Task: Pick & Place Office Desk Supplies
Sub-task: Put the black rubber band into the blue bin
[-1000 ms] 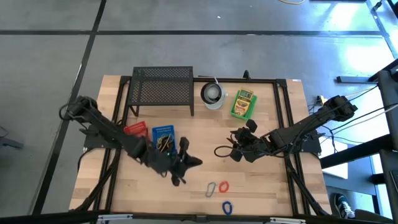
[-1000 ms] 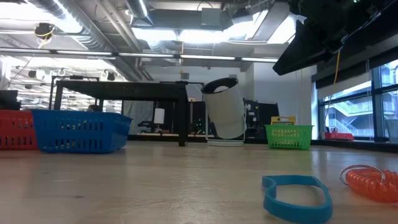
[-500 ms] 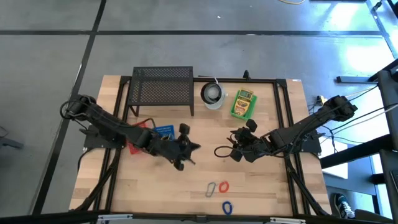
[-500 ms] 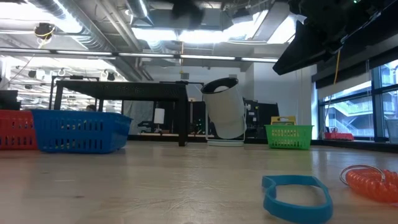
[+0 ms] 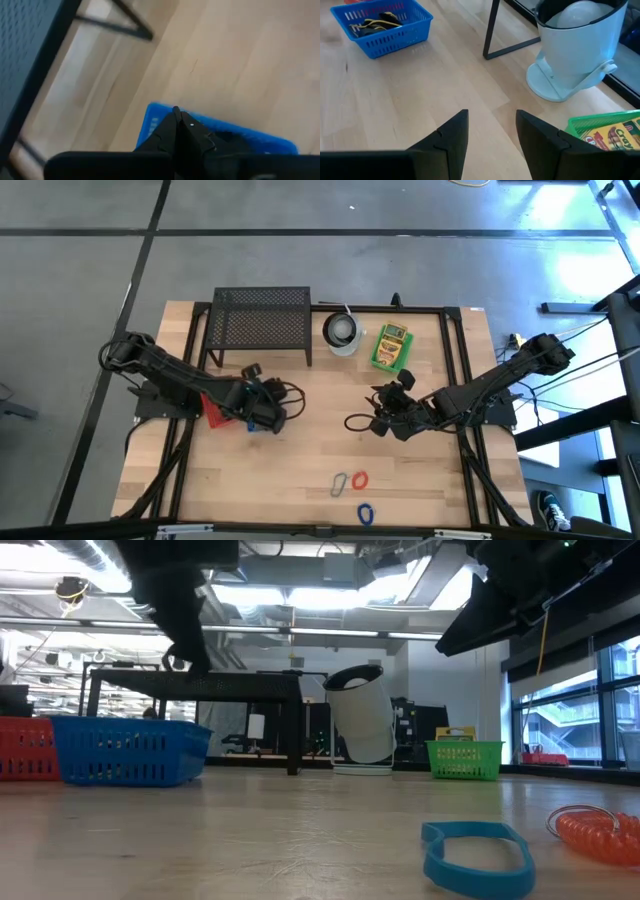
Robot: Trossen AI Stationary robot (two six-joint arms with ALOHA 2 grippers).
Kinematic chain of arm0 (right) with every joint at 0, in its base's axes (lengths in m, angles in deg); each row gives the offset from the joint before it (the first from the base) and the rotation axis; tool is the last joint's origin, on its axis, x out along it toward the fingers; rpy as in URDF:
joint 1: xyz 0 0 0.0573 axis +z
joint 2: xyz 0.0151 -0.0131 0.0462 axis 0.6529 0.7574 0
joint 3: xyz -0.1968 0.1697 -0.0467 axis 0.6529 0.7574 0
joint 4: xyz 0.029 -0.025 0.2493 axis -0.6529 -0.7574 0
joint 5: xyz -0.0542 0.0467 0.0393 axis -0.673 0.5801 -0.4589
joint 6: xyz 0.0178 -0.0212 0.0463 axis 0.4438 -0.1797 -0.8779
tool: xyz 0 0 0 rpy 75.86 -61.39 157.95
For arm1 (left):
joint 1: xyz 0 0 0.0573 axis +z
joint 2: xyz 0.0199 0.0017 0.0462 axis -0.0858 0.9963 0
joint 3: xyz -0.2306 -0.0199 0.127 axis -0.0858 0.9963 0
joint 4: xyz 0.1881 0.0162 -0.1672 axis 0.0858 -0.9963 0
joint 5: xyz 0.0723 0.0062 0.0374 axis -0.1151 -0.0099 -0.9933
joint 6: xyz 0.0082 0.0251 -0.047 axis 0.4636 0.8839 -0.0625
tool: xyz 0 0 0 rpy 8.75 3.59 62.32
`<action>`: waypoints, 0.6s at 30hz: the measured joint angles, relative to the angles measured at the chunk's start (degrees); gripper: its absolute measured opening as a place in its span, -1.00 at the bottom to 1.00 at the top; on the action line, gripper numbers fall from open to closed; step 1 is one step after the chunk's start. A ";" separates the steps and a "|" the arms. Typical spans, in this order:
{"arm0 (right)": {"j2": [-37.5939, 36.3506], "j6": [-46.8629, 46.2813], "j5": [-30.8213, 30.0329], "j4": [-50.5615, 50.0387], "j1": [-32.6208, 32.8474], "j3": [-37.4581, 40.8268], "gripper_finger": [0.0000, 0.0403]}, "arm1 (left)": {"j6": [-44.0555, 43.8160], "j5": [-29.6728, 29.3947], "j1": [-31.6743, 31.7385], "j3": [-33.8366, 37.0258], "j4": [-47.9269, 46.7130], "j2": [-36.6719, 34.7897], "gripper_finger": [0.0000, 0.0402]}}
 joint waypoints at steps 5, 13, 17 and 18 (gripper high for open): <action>0.00 0.00 -0.11 0.00 0.00 0.00 -0.18 | -7.20 -0.32 0.04 3.91 0.11 -0.04 -0.96; 0.00 -0.02 -0.13 0.07 0.00 0.52 -0.18 | -13.75 -0.04 1.39 12.84 8.53 -0.04 -0.96; 0.00 -0.18 -1.64 0.05 -0.01 1.22 -0.18 | -13.87 0.42 2.38 13.23 9.35 -0.02 -0.96; 0.00 -0.26 -2.01 0.05 -0.03 1.35 -0.18 | -13.66 0.44 2.59 13.23 9.38 -0.02 -0.96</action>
